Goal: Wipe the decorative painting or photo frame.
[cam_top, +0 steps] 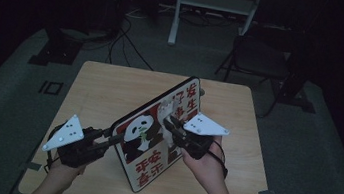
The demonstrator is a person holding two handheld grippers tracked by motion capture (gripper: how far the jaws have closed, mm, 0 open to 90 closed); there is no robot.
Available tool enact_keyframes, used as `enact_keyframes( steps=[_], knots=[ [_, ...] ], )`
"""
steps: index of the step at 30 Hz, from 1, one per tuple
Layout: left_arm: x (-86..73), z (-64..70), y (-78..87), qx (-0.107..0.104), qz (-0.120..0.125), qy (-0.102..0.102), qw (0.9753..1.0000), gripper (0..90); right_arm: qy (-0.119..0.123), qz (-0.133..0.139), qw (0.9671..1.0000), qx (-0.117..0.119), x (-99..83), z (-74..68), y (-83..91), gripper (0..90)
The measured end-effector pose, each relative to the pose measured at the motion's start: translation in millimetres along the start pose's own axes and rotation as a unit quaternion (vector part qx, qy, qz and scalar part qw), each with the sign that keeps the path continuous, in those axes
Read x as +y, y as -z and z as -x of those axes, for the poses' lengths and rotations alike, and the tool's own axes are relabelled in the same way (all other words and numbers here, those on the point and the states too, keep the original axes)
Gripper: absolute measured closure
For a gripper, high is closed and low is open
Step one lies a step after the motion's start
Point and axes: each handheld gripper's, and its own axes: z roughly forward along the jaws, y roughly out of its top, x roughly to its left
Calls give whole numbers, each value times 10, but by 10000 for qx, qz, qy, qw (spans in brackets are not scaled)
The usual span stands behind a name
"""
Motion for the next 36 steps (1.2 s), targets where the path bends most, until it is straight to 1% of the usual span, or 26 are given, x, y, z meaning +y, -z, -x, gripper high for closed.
enact_keyframes(
  steps=[1, 2, 3, 8, 11, 12, 13, 14, 15, 16, 17, 18, 21, 27, 28, 32, 36],
  knots=[
    [0, -3, 2, 2, -9, -9, 10000, 728, 0, 0, 10000, 0, 0, 0, 0, 796],
    [0, -5, 3, 4, -17, -12, 10000, 728, 47, 76, 10000, 8, 80, -18, -14, 796],
    [-1, -8, 4, -2, -18, -11, 10000, 728, 47, 76, 10000, 8, 80, -18, -14, 796],
    [-2, -13, 6, 0, -25, -17, 10000, 729, 101, 227, 9997, 70, 243, -54, -69, 796],
    [-4, -18, 4, -19, -9, 1, 10000, 728, 123, 251, 9996, 98, 278, -76, -94, 796],
    [-4, -22, 3, -30, -8, -8, 10000, 728, 153, 260, 9994, 148, 307, -93, -125, 795],
    [-4, -22, 3, -30, -8, -8, 10000, 728, 153, 260, 9994, 148, 307, -93, -125, 795],
    [-5, -23, 3, -43, -5, 1, 10000, 728, 181, 243, 9994, 145, 325, -111, -166, 794],
    [-3, -22, 4, -42, -11, -14, 10000, 728, 181, 243, 9994, 145, 325, -111, -166, 794],
    [-4, -23, 4, -51, -7, -23, 10000, 727, 228, 185, 9995, 127, 325, -124, -217, 793],
    [-6, -26, 5, -41, -8, -8, 10000, 727, 228, 185, 9995, 127, 325, -124, -217, 793],
    [-8, -33, 8, -38, -12, -11, 10000, 725, 273, 100, 9995, 116, 312, -137, -246, 794],
    [-17, -44, 10, -59, 8, 13, 10000, 724, 314, 87, 9994, 84, 288, -151, -259, 794],
    [-12, -36, 12, -22, -21, -11, 10000, 724, 354, -39, 9993, 72, 186, -159, -269, 795],
    [-13, -37, 11, -20, -19, -3, 10000, 723, 313, -80, 9994, 86, 139, -153, -277, 795],
    [-11, -35, 7, -15, -20, -14, 10000, 723, 239, -110, 9996, 109, 75, -136, -278, 795],
    [-15, -39, 7, -15, -16, -4, 10000, 722, 251, -204, 9994, 97, -5, -131, -285, 795]
  ],
)
